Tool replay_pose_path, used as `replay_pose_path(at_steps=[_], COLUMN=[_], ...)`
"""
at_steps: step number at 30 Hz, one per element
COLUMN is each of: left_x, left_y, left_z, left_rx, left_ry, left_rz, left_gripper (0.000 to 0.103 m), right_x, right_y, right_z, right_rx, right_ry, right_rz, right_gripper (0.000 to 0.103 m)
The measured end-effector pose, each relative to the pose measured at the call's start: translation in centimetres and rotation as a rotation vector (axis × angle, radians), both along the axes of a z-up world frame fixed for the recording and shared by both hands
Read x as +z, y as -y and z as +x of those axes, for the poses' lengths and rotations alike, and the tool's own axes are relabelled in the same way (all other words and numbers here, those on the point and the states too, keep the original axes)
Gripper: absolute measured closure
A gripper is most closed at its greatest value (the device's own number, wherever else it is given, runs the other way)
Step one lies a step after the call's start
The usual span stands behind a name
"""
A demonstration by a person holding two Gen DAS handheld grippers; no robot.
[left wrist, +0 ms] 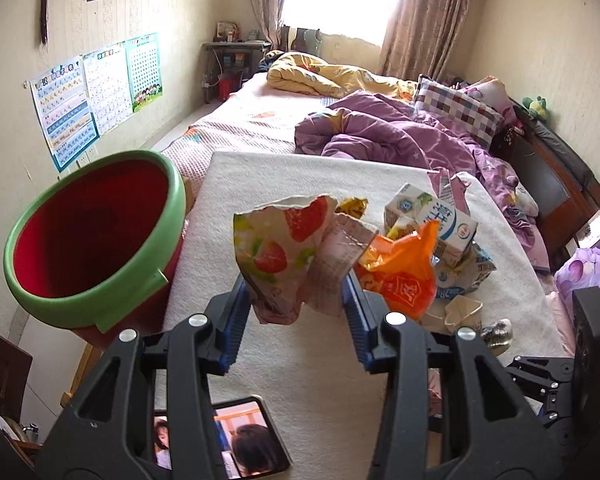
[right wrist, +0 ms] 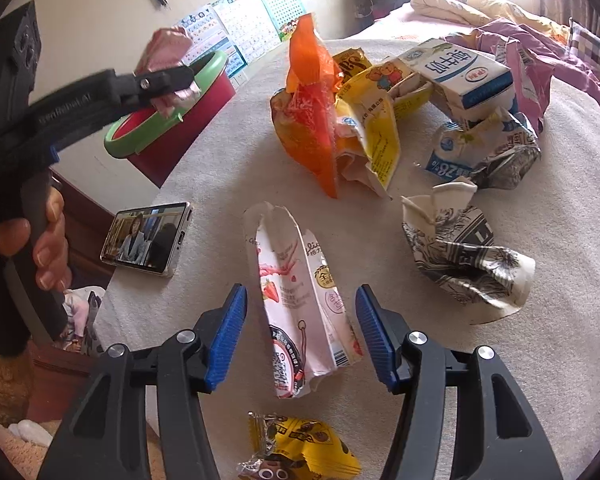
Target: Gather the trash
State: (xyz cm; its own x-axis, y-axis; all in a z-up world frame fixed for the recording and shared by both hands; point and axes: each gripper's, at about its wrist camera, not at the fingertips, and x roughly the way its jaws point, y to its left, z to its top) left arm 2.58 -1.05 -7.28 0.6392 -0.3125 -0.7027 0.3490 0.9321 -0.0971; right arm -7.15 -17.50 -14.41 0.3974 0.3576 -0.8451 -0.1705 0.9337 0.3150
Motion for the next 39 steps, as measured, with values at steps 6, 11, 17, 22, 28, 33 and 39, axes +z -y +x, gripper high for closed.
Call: replay_pose_path(at_steps=[6, 11, 17, 22, 28, 33, 39], left_x=[1.1, 1.1, 1.3, 1.6, 1.7, 1.6, 1.0], left_y=[-2.0, -4.7, -8.3, -11.3, -14.6, -16.8, -18.2], left_z=[0.3, 1.1, 2.2, 2.9, 4.1, 5.3, 7.0], left_rx=[-0.016, -0.011, -0.004, 0.000, 0.011, 0.013, 0.007], left_ry=[0.043, 0.050, 0.046, 0.058, 0.072, 0.077, 0.074], left_rz=[0.001, 0.001, -0.009, -0.009, 0.001, 0.014, 0.031], left_gripper=[0.060, 0.060, 0.060, 0.060, 0.060, 0.060, 0.060], right_x=[-0.7, -0.6, 2.6, 5.6, 7.9, 9.1, 9.6], right_y=[-1.2, -2.1, -4.2, -7.7, -11.5, -14.8, -17.8], right_z=[0.1, -0.2, 0.7, 2.6, 5.5, 8.2, 11.4], right_rx=[-0.026, -0.074, -0.104, -0.094, -0.083, -0.064, -0.055], right_ry=[-0.016, -0.009, 0.073, 0.172, 0.250, 0.286, 0.299], right_rz=[-0.065, -0.103, -0.063, -0.037, -0.008, 0.005, 0.040], right_gripper=[0.048, 0.065, 0.069, 0.069, 0.068, 0.068, 0.068])
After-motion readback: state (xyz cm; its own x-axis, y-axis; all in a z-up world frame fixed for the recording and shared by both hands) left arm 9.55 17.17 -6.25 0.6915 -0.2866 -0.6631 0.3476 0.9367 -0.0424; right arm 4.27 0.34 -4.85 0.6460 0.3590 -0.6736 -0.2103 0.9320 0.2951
